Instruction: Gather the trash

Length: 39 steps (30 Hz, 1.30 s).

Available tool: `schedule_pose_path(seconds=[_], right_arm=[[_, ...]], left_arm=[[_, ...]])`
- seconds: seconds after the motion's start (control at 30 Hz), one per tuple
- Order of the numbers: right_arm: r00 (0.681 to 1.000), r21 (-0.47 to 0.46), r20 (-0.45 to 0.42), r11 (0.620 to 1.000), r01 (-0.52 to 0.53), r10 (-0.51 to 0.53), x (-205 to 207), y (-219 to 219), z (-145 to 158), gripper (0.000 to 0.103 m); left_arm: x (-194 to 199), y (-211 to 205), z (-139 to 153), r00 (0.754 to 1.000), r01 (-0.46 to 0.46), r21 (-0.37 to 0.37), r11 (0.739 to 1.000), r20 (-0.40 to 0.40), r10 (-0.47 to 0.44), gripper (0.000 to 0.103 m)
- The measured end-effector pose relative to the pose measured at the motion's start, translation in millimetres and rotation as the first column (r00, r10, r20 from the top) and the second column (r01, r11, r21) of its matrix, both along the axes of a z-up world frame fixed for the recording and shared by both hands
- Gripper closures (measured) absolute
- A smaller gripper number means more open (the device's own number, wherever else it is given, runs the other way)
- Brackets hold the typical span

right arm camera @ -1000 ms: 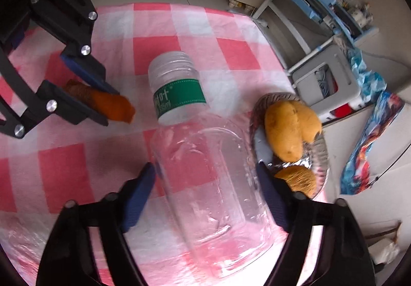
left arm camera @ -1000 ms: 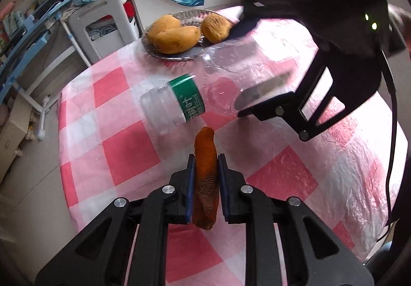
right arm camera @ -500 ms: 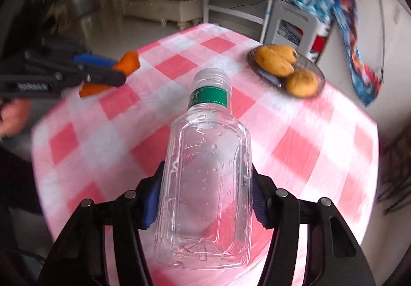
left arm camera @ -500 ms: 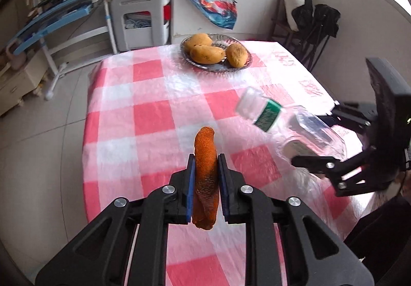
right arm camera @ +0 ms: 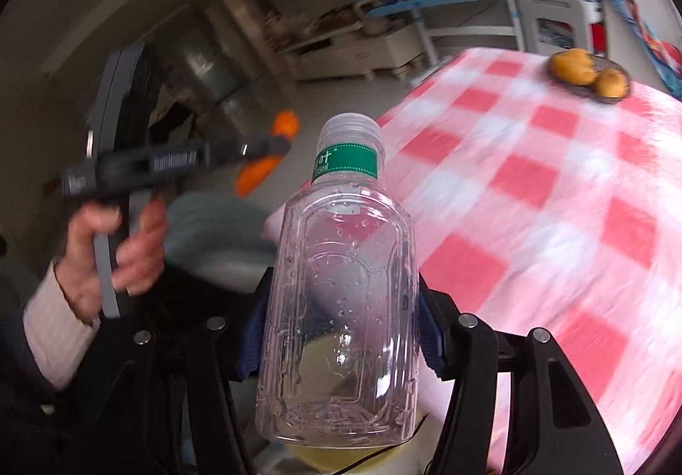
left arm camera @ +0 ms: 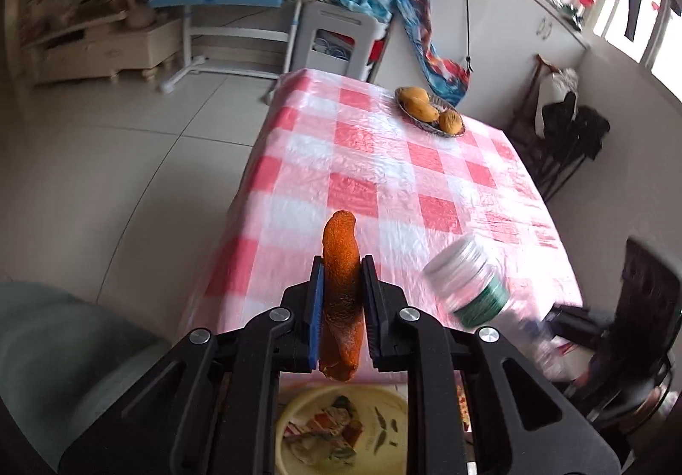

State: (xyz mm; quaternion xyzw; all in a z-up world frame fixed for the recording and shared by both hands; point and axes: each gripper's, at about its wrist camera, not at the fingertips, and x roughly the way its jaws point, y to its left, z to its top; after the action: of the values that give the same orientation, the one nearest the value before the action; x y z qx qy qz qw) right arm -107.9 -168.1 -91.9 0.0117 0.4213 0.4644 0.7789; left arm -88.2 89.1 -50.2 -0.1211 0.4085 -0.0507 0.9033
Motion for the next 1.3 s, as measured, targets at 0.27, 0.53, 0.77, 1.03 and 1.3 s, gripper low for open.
schedule_pose_path(seconds=[0.27, 0.53, 0.77, 1.03, 1.3], right_arm=[[0.996, -0.217, 0.020, 0.973, -0.079, 0.085, -48, 39, -37, 0.031], [0.955, -0.383, 0.106, 0.875, 0.295, -0.276, -45, -21, -39, 0.013], [0.784, -0.418, 0.100, 0.689, 0.592, -0.613, -55, -69, -46, 0.008], [0.778, -0.495, 0.337, 0.603, 0.626, -0.531, -82, -37, -54, 0.008], [0.770, -0.499, 0.405, 0.587, 0.638, -0.493, -78, -32, -65, 0.008]], left_arm=[[-61, -40, -7, 0.999, 0.017, 0.006, 1.000, -0.033, -0.017, 0.086], [-88, -71, -79, 0.960, -0.033, 0.070, 0.997, -0.274, 0.051, 0.086], [-93, -74, -117, 0.937, -0.061, 0.166, 0.984, -0.330, 0.114, 0.039], [-100, -63, -81, 0.977, -0.168, 0.173, 0.970, -0.098, 0.187, 0.013], [-99, -62, -59, 0.980, -0.191, 0.132, 0.973, -0.038, 0.197, 0.007]])
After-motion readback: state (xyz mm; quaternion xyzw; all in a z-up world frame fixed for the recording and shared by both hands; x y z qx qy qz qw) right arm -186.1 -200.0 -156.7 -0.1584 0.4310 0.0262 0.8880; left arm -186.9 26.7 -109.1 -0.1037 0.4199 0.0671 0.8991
